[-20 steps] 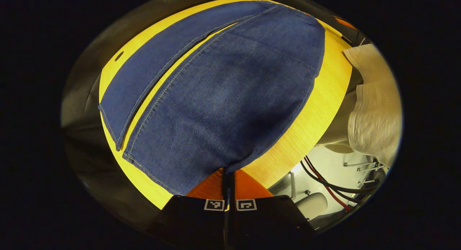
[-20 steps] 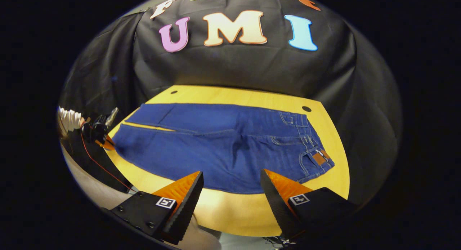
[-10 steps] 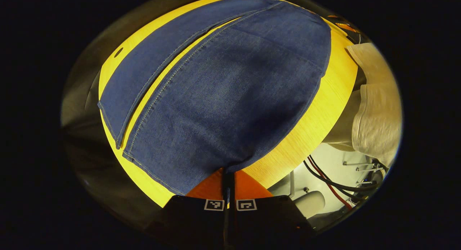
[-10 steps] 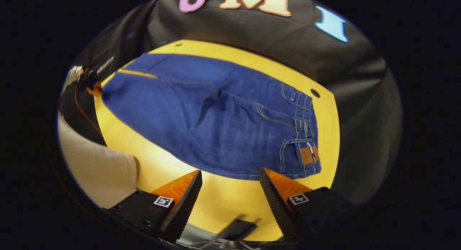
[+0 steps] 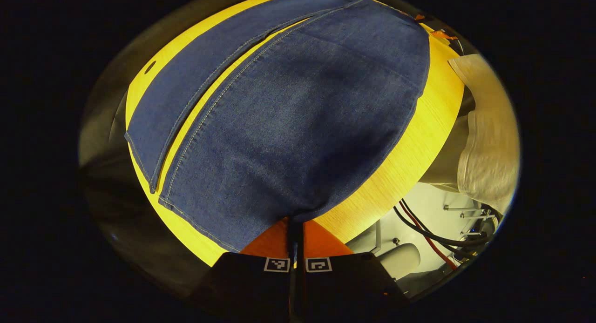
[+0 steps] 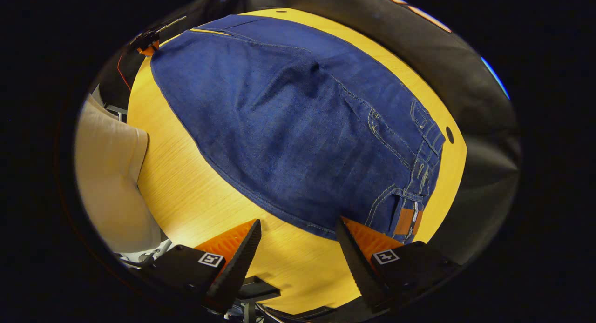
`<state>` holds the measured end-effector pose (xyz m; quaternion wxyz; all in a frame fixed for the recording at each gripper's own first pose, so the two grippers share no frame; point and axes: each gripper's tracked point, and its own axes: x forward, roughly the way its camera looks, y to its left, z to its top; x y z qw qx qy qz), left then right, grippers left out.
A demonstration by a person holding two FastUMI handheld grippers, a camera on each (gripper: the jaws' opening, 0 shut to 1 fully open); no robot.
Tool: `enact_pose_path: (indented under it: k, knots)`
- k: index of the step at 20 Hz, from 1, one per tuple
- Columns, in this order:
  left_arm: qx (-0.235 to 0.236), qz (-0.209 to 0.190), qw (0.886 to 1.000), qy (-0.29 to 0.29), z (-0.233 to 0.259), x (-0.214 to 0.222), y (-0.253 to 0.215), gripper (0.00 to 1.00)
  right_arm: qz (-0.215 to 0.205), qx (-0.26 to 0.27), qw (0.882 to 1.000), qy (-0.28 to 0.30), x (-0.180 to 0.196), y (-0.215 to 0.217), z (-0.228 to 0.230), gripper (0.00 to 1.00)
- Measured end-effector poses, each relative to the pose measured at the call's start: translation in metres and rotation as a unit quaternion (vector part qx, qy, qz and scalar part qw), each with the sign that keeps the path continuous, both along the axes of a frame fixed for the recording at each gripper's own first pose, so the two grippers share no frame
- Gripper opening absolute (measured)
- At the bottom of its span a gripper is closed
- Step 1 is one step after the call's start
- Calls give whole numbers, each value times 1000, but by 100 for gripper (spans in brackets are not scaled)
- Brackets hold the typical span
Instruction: Grasp the waist and the cuffs of the jeans and fold them to make the two legs overlap; first hold the waist and fold one-third of the jeans toward the cuffs, then hold the cuffs and fold the remaining one-third in the same direction to finish folding.
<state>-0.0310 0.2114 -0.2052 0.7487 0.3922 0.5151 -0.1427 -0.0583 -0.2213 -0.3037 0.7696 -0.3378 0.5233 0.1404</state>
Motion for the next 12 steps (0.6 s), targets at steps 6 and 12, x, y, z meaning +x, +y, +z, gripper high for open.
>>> enact_pose_path:
  k: [6,12]
  knots:
    - [-2,8,1000,12,0,-1,0,0,-2,18,999,46,4,-6,-10,100]
    - [-4,6,1000,15,0,-1,0,0,-4,31,998,62,5,-5,-10,96]
